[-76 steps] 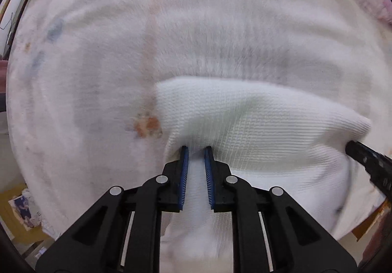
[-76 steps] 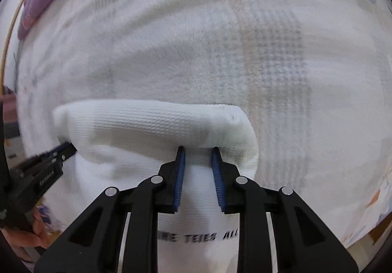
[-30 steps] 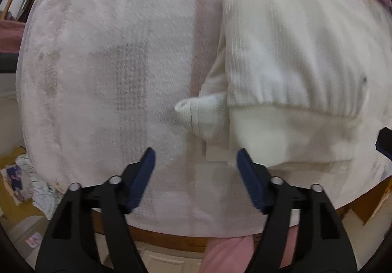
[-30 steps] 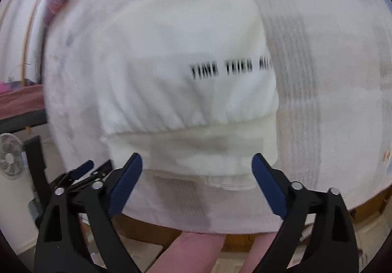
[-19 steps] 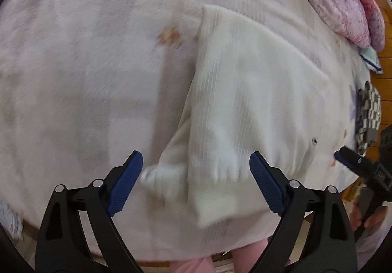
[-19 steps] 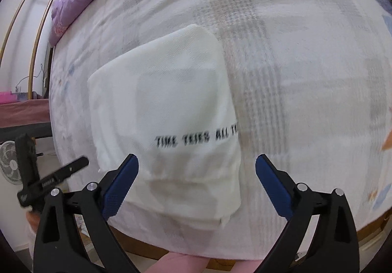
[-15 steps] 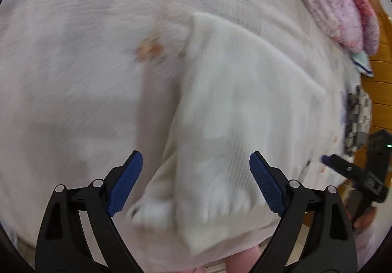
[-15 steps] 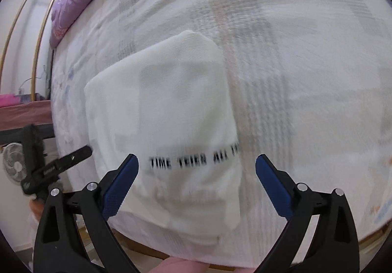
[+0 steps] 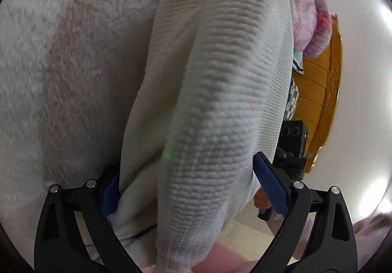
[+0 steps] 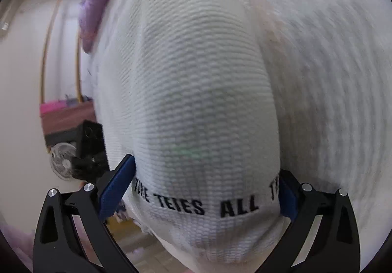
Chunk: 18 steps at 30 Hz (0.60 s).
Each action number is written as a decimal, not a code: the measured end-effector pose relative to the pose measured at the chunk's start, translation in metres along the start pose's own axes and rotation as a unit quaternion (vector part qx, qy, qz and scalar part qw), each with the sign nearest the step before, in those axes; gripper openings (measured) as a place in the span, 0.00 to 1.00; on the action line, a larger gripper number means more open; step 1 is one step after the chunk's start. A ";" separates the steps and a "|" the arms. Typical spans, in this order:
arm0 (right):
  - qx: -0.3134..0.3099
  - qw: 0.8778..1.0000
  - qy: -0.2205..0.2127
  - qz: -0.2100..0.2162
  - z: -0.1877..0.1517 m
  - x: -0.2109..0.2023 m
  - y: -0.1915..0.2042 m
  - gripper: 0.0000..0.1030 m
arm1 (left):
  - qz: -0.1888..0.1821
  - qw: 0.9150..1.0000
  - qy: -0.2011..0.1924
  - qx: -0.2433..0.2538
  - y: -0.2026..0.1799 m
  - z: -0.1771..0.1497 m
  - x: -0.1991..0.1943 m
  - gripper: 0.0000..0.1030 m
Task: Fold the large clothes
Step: 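Grasp the folded jacket bundle with both tools and lift it, then carry the jacket bundle with both tools onto the stack of folded clothes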
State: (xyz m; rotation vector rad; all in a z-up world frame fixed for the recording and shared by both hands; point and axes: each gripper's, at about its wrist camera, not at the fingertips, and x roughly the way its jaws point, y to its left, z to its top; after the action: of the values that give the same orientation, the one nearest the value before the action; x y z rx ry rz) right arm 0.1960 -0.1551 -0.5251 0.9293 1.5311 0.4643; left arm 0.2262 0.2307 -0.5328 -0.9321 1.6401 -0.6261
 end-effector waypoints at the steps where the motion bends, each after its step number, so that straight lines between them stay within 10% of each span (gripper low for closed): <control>1: 0.021 1.000 -0.011 0.012 0.002 0.001 -0.008 0.94 | 0.022 1.000 -0.014 -0.009 -0.002 0.000 0.000 0.82; 7: 0.049 0.998 -0.012 -0.044 0.007 -0.013 0.008 0.53 | 0.144 0.987 -0.062 0.038 -0.061 -0.022 -0.016 0.29; 18: -0.012 0.995 -0.074 -0.060 -0.037 -0.090 0.093 0.43 | 0.222 0.964 -0.080 0.118 -0.181 -0.075 -0.058 0.24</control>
State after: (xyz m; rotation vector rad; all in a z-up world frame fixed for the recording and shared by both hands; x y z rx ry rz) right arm 0.1830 -0.1614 -0.3913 0.8306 1.4350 0.3201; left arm 0.2064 0.1744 -0.3373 -0.4080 1.5211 -0.4102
